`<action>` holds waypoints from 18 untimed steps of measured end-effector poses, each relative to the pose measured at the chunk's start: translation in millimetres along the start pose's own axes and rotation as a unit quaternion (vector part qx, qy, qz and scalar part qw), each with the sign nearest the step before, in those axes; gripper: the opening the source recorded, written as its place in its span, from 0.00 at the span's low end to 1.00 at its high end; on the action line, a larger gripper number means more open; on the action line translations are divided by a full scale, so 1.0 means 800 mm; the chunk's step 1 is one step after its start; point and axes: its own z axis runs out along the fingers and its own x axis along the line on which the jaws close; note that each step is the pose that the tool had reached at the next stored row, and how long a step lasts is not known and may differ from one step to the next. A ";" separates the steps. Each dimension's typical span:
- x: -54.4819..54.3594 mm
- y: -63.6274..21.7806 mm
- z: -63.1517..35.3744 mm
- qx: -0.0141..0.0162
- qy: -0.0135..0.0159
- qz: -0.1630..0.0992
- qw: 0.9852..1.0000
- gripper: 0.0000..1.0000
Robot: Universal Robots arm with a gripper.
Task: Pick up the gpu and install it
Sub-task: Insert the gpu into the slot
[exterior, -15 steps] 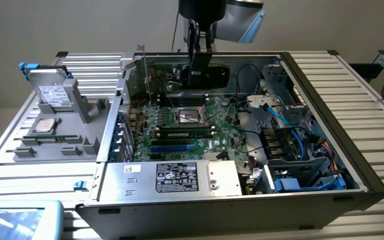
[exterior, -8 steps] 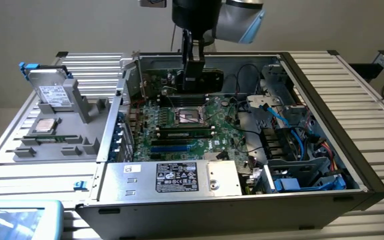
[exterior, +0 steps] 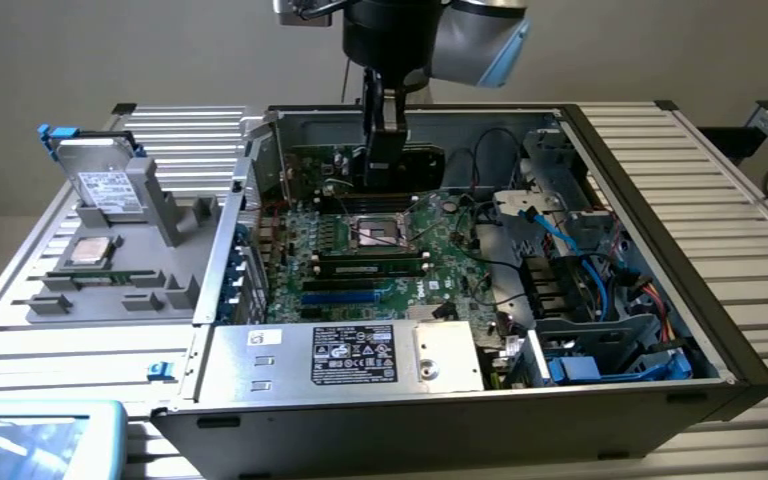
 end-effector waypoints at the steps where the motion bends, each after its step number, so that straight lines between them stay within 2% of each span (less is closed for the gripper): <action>1: 0.000 0.000 0.000 0.000 0.000 0.000 1.000 0.29; 18: 0.001 -0.001 0.011 0.000 0.000 0.000 1.000 0.29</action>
